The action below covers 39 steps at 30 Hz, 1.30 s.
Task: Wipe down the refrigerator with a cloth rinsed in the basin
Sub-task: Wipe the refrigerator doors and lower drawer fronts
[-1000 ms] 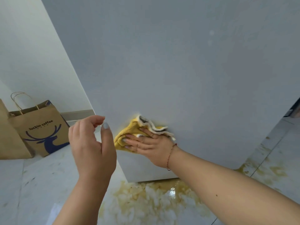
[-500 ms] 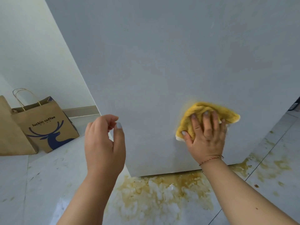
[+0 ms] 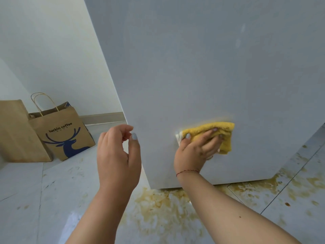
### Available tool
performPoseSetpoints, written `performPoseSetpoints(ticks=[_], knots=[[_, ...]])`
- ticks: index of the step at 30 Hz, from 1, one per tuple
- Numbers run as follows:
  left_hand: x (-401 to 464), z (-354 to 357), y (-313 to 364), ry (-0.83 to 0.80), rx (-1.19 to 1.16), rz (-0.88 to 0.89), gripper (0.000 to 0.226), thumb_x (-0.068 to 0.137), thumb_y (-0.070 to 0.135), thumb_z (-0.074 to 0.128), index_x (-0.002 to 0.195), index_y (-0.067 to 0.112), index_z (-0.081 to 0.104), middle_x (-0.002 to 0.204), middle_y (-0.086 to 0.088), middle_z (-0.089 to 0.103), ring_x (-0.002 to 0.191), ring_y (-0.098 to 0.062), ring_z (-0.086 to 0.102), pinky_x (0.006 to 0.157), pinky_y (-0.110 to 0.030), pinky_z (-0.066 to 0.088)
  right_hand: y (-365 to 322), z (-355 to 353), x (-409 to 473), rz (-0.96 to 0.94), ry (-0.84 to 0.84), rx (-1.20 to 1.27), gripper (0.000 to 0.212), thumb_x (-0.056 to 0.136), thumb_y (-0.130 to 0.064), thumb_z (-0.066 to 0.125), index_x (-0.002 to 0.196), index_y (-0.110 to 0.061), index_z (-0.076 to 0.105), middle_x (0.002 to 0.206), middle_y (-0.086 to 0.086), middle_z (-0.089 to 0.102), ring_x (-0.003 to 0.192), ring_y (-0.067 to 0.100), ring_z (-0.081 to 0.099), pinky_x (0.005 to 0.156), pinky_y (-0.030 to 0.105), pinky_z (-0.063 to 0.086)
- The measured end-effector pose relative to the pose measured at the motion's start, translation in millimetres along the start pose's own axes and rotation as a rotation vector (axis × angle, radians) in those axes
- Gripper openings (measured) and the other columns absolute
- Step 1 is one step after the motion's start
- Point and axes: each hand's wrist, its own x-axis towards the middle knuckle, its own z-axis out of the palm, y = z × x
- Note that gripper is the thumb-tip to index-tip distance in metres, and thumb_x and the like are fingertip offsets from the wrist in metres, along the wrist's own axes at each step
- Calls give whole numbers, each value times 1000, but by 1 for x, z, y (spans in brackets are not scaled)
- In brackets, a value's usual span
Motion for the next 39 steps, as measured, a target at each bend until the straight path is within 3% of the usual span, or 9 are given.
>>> performPoseSetpoints(ticks=[6,9,11,15,18,22,27,32,39], knots=[[6,-10,-3,64,-30,-36,19,90,20,47,103,12,59,88,12,52,90,-14,50,76,-21,35,-6,8,-27,-756,-71,-156,58,89,-29,55,140,-12,35,142,17,25,138,45,18,105,55,33],[6,-10,-3,57,-21,-12,17,89,19,48,101,12,59,89,11,53,89,-11,48,74,-19,36,-16,20,-22,-1227,-150,-200,52,96,-13,32,146,-26,31,153,1,19,146,27,6,115,53,16],[6,-8,-3,52,-13,-1,16,90,20,48,100,14,59,86,14,51,87,-10,47,74,-15,35,-15,26,-15,-1397,-210,-252,57,95,-10,29,149,-25,23,156,-4,19,146,21,11,117,51,7],[6,1,5,39,-8,-29,18,89,20,46,102,15,58,86,12,51,89,-12,48,71,-11,33,23,29,0,-1772,-454,-474,58,96,-20,32,152,-22,15,159,-4,12,144,13,22,113,36,28],[4,12,14,22,-31,-40,15,90,22,45,101,22,55,85,23,48,90,-10,47,73,-5,33,63,25,21,-1883,-508,-640,55,99,-25,17,152,-23,6,160,-5,5,145,12,15,115,34,24],[-1,26,22,-21,-31,-28,19,90,23,45,104,19,57,87,25,47,90,-9,48,74,-3,32,106,4,58,-1785,-299,-548,61,95,-2,15,149,-30,23,155,-12,22,133,6,39,115,37,17],[-8,45,31,-72,-57,-11,23,89,24,45,106,16,57,87,25,47,91,-8,47,72,-9,31,147,-29,99,-1606,28,-512,66,92,-27,58,148,-33,24,153,-6,21,142,15,20,113,52,22],[-15,57,37,-115,-53,11,22,91,23,44,107,15,56,85,21,47,92,-11,48,78,-25,34,194,-65,136,-1254,73,-488,59,95,-49,48,147,-33,26,148,0,19,141,28,18,102,62,33],[-27,71,41,-226,-26,68,23,90,25,43,106,14,57,88,28,45,88,-4,43,70,-22,33,222,-87,159,-305,-43,-312,69,95,-47,33,151,-13,12,152,10,7,142,34,9,111,52,29]])
